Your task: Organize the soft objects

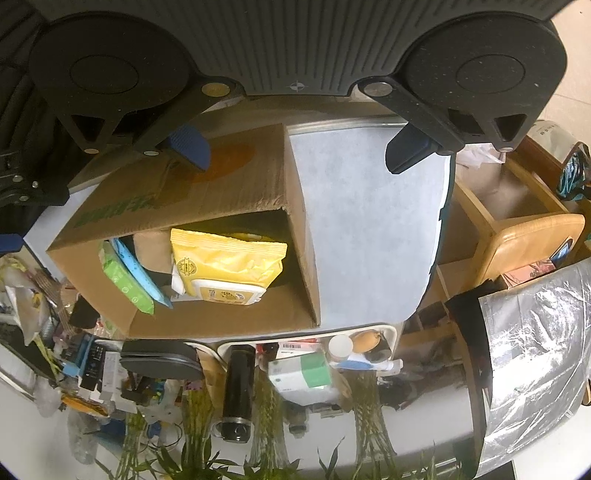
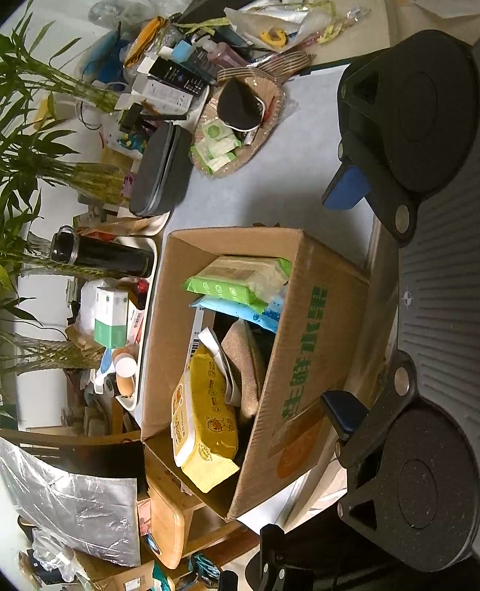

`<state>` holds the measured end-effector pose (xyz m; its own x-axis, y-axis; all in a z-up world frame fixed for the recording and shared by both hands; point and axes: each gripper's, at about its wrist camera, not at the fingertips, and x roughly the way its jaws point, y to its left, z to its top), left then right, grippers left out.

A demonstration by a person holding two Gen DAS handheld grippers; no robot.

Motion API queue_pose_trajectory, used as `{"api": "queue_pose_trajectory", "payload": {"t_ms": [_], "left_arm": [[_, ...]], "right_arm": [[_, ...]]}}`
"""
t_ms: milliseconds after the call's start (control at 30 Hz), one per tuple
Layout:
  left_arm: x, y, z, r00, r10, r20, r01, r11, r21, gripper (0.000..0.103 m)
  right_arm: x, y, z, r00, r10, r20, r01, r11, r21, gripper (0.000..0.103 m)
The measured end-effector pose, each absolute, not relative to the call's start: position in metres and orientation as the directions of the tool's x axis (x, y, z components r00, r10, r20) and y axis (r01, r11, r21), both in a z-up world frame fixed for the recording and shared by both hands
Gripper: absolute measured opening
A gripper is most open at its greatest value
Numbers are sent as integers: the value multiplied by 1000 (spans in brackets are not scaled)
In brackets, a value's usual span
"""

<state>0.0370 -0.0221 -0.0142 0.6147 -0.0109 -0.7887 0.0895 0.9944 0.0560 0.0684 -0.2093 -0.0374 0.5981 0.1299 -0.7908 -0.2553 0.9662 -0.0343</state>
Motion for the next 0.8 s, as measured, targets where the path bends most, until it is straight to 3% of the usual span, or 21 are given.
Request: {"api": "queue_pose_trajectory", "payload": {"t_ms": [800], "left_arm": [[39,-28,-13,608,-67,-791,135,991,20,103]], "right_arm": [[72,-220,-33,600,162,-783,-273,962,-11,103]]}}
